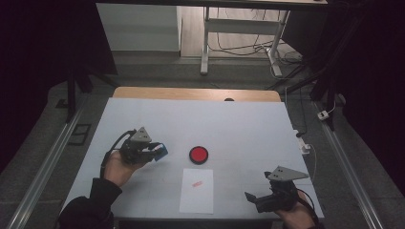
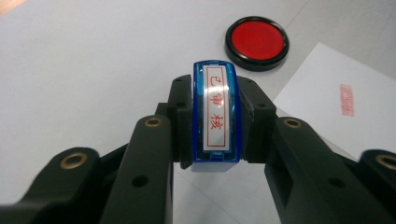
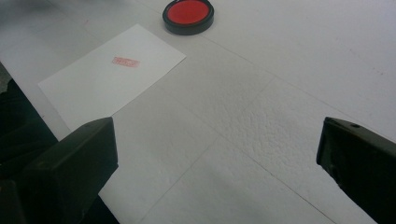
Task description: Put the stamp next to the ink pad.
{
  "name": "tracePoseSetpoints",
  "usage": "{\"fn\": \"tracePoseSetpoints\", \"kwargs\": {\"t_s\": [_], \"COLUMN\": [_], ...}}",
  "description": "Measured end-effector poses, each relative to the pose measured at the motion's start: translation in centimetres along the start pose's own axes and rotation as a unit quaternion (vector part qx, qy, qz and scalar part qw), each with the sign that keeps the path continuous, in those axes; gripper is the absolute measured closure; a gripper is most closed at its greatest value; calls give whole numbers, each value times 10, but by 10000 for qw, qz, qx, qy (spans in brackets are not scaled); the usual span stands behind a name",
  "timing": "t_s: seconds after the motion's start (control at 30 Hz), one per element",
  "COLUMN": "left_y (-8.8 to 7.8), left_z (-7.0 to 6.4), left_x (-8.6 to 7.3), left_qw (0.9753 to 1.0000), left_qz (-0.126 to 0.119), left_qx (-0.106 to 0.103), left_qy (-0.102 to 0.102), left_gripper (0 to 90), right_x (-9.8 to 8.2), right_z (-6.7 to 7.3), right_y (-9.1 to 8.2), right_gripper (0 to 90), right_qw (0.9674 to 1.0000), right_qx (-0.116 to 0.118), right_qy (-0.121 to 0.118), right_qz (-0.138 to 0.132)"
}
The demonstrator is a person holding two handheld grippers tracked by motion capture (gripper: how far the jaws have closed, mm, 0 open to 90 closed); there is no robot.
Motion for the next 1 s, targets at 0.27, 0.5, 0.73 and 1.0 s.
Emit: {"fn": "tracePoseSetpoints", "kwargs": {"t_s": [0.27,0.5,0.73,1.0], "left_y": [9,14,22,29], "left_z": [7,8,15,18], "left_x": [-8,-12,-19,-25], "left_qw": [9998,9995,9989,9977], "left_qz": [146,265,403,591], "left_qx": [98,156,90,11], "left_qy": [-8,68,-206,-346], "left_gripper": [699,699,698,692], "right_x": [0,0,0,0], "right_z": [0,1,1,1], "right_y": [0,0,0,0], "right_gripper": [0,0,0,0], "right_qw": [10000,10000,10000,10000], "right_qx": [18,37,44,66], "right_qy": [5,-15,-20,-44], "right_qz": [-11,1,4,18]}}
Point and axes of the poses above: each handheld gripper's, and its own axes: y roughly forward along the jaws, x roughly out of its top, z roughly to its left, the point moved 6 cm from there along y, roughly forward along the jaws, and after that the axes turned 4 degrees about x, right-handed, at the moved point
